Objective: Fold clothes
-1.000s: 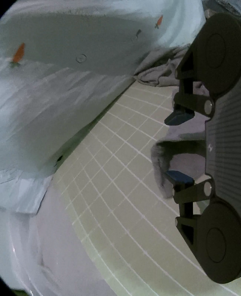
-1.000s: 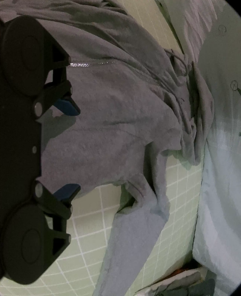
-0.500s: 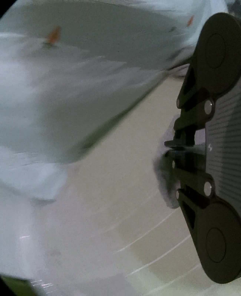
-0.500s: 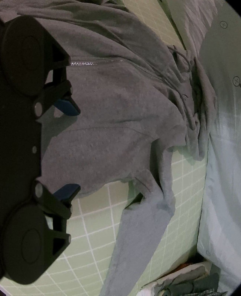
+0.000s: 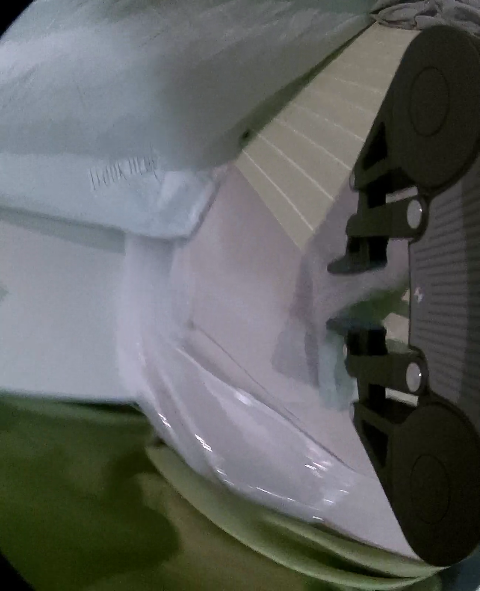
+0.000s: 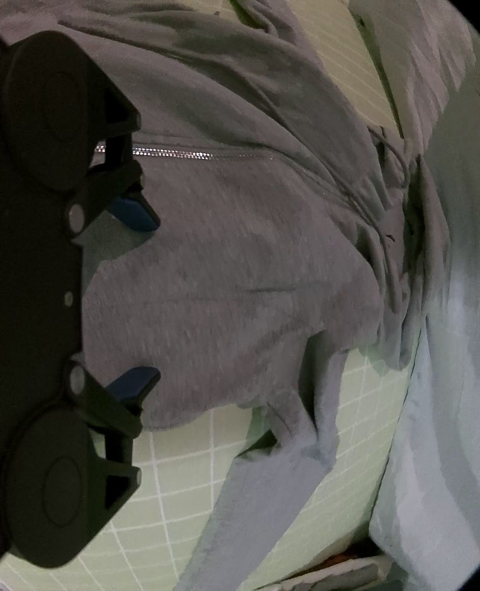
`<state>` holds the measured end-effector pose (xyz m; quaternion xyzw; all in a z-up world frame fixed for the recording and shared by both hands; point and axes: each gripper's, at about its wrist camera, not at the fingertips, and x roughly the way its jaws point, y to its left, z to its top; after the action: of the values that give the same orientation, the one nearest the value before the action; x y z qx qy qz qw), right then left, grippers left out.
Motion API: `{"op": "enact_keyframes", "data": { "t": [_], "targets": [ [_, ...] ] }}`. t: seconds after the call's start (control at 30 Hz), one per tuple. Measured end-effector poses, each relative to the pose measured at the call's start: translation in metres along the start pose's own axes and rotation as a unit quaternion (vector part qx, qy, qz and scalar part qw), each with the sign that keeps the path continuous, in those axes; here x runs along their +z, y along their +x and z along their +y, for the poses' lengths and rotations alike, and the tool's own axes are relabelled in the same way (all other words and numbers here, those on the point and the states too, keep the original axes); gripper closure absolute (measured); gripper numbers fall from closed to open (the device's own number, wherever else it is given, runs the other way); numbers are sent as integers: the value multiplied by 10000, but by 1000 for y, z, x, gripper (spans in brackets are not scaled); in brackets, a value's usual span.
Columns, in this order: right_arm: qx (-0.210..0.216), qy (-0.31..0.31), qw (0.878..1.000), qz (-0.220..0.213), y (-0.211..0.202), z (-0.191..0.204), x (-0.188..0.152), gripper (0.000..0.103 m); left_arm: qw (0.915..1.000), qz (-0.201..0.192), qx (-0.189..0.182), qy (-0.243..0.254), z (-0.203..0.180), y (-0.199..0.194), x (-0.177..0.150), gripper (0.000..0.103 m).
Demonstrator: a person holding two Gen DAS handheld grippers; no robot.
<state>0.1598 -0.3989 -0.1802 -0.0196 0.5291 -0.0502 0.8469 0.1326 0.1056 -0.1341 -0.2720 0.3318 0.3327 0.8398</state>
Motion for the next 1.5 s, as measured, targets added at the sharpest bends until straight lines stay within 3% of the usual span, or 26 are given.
{"op": "enact_keyframes", "data": {
  "t": [0.23,0.33,0.4,0.6,0.67,0.73,0.8,0.83,0.9,1.1,1.2,1.3,1.43,1.5],
  "targets": [
    [-104,-8,9999,20,1,7,0,18,9981,235,295,-487,26,20,1,52],
    [-166,-49,9998,27,1,11,2,16,9978,377,460,-309,24,34,3,47],
    [-218,-61,9997,44,2,13,3,15,9976,388,539,-204,24,40,5,38],
    [-370,-27,9993,72,2,19,4,12,9963,387,762,103,27,56,11,34],
    [-413,22,9991,73,2,20,3,10,9955,387,836,205,28,61,14,34],
    [-451,77,9989,70,2,20,3,9,9956,325,835,286,27,62,13,41],
    [-482,104,9988,65,2,20,3,9,9951,248,855,422,26,61,13,76],
    [-498,98,9987,61,2,21,3,9,9953,224,811,479,25,61,14,85],
    [-529,54,9986,46,2,23,3,9,9956,156,745,542,24,60,17,90],
    [-575,-129,9983,-28,1,26,2,9,9860,-636,1227,930,26,47,51,91],
    [-504,-101,9987,-66,2,22,1,9,9803,-853,1626,734,38,43,71,90],
    [-435,-50,9990,-77,3,18,1,9,9795,-844,1765,476,46,40,79,88],
    [-303,85,9995,-28,4,10,1,9,9795,-737,1810,491,38,29,68,79],
    [-266,119,9995,-87,1,5,2,9,9814,-730,1709,489,29,19,59,63]
  ]
}}
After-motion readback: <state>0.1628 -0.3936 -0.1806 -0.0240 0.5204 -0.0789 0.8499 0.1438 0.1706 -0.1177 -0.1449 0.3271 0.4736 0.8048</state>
